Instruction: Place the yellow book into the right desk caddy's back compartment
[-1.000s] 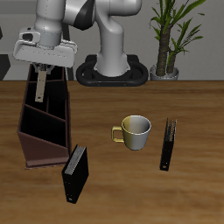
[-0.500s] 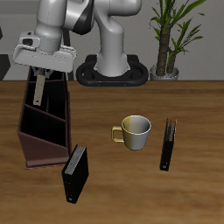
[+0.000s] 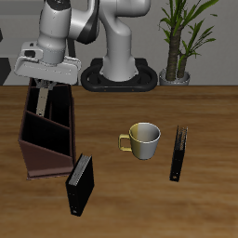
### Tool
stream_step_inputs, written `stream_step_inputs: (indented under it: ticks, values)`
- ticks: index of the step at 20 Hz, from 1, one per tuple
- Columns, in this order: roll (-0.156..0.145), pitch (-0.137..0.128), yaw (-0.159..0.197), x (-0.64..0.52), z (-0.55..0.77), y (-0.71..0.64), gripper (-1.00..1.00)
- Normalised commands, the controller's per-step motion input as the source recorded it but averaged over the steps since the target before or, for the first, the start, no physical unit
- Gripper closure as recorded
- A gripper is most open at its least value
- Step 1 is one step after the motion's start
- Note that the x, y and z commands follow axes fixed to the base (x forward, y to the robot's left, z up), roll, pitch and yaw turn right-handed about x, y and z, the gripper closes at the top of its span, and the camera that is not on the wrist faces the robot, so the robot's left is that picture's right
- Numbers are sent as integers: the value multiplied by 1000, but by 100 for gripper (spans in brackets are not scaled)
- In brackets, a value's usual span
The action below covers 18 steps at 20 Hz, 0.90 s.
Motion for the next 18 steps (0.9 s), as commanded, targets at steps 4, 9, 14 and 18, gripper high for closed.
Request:
stream_step_inputs:
  ticks: [4,9,14,18]
  values:
    - [-20,11,6,30,-131,-78,100]
    - [-40,27,-7,13,-181,-182,100]
    - [-23,26,-7,22,-147,-90,100]
    - [-25,21,11,62,-140,8,100]
